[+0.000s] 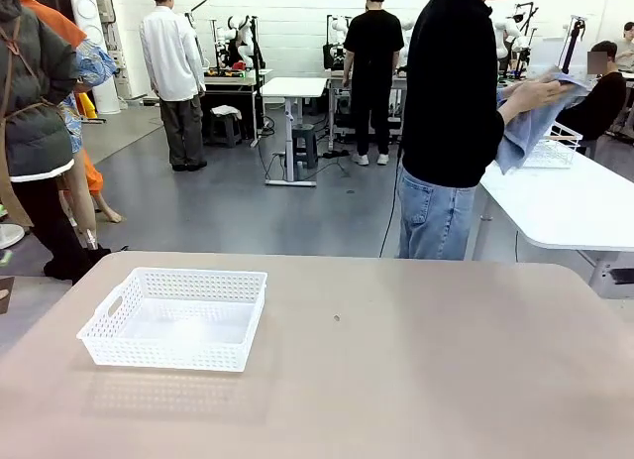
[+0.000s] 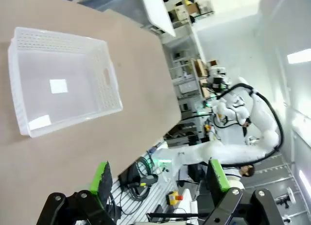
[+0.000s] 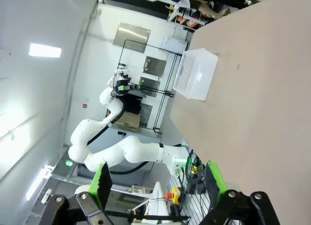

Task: Clean and organize the cups into the basket.
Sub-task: Pick up the Organizing basket and move it to the center of the table, then pick up the Reusable plastic cup from the right side of the table and place it inside the Organizing basket.

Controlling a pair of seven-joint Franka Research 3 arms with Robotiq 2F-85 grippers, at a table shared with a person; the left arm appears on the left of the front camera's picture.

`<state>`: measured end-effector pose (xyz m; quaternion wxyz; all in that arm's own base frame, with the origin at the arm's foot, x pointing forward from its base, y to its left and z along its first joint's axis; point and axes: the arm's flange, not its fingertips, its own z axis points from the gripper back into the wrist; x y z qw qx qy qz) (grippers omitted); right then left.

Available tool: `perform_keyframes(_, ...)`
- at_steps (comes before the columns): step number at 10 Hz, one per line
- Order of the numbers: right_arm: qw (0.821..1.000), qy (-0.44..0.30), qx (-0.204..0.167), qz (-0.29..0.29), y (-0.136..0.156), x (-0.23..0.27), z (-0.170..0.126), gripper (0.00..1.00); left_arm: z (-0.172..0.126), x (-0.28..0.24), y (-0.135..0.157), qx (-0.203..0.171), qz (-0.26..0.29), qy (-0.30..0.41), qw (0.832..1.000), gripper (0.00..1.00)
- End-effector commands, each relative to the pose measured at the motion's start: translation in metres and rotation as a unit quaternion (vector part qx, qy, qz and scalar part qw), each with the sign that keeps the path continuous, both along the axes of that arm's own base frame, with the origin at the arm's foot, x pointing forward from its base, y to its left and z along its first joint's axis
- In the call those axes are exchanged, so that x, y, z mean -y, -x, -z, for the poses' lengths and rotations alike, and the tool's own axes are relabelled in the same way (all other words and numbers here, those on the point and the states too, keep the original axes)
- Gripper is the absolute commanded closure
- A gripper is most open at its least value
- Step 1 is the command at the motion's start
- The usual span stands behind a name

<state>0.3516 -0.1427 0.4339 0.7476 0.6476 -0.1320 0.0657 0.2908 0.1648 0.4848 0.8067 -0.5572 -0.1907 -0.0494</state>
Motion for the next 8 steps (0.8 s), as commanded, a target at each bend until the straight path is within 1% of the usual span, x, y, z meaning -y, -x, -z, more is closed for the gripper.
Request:
perform_keyframes(1, 1.0, -0.005, 0.009, 0.015, 0.016, 0.025, 0.004, 0.0, 0.008, -0.031, 0.008, 0.004, 0.001, 0.023, 1.0, 0.0)
perform_keyframes(3, 0.999, 0.002, 0.003, 0.05, 0.043, 0.054, 0.007, 0.0, 0.016, -0.052, 0.018, -0.006, -0.025, 0.034, 0.999, 0.0)
perform_keyframes(4, 0.997, 0.007, 0.012, 0.082, 0.059, 0.07, 0.004, 0.0, 0.019, -0.06, 0.022, -0.011, -0.044, 0.039, 0.998, 0.0)
perform_keyframes(5, 0.994, 0.006, 0.032, 0.108, 0.067, 0.075, -0.003, 0.0, 0.016, -0.061, 0.022, 0.008, -0.062, 0.04, 0.997, 0.0)
perform_keyframes(6, 0.991, 0.017, 0.044, 0.125, 0.059, 0.065, -0.01, 0.0, 0.019, -0.053, 0.026, -0.017, -0.035, 0.034, 0.999, 0.0)
perform_keyframes(7, 0.996, 0.004, 0.005, 0.089, 0.057, 0.078, 0.001, 0.0, 0.019, -0.053, 0.026, -0.017, -0.035, 0.034, 0.999, 0.0)
perform_keyframes(8, 0.996, 0.004, 0.005, 0.089, 0.057, 0.078, 0.001, 0.0, 0.019, -0.053, 0.026, -0.017, -0.035, 0.034, 0.999, 0.0)
